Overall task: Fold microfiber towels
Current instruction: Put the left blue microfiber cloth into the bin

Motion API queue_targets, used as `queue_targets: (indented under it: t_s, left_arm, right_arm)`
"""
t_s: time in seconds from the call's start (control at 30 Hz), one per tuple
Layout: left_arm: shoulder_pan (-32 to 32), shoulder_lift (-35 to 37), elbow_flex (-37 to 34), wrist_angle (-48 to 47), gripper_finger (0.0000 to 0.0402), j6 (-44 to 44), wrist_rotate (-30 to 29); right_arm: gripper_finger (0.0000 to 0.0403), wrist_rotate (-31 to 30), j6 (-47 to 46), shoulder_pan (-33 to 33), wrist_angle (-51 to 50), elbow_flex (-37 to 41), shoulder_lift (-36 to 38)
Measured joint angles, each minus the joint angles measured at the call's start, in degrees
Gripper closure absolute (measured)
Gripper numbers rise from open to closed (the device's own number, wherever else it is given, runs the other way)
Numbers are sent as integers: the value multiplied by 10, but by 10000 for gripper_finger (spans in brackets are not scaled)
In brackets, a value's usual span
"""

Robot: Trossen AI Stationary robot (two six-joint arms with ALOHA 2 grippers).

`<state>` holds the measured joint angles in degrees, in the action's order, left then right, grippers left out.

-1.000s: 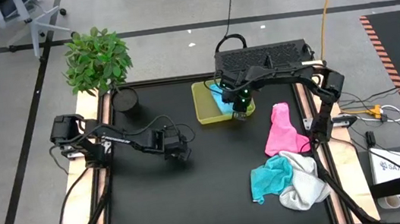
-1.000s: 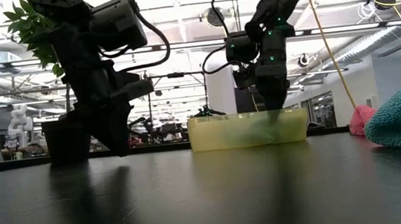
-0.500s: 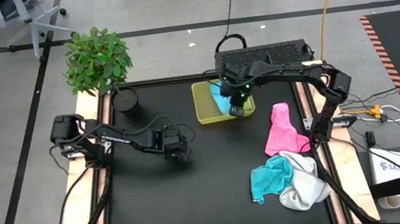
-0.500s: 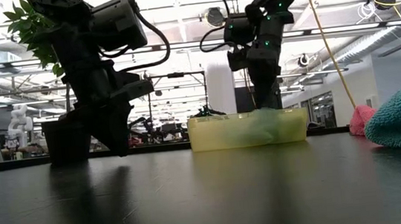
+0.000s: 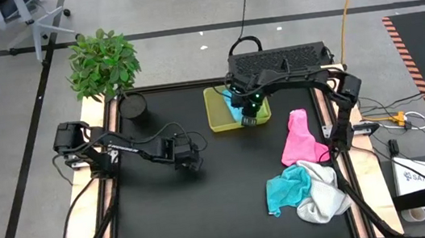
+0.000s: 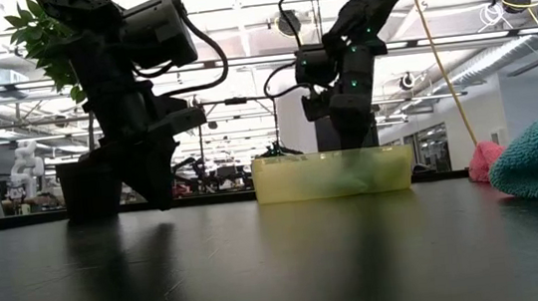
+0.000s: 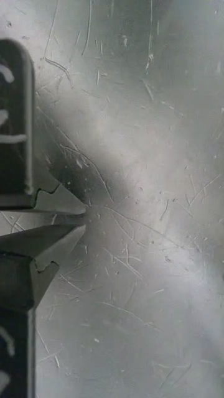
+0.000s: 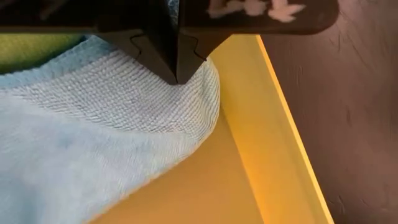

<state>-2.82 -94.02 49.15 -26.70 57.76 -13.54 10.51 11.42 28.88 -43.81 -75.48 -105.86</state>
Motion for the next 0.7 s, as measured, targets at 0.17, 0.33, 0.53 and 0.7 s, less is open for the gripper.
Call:
queue_targets:
  t_s: [0.17,0.33,0.53,0.7]
  left_arm:
    - [0,0,0,0,366,0,0]
    - [0,0,0,0,366,-4,0]
    - [0,0,0,0,366,-5,0]
    - [0,0,0,0,366,-6,0]
  right_arm:
    - [403,1,-16,0,-20,12,0]
    - [403,2,-22,-1,-28,11,11]
    - [403,1,-33,-1,6,-13,56]
    - [403,1,-37,-1,111,-19,70]
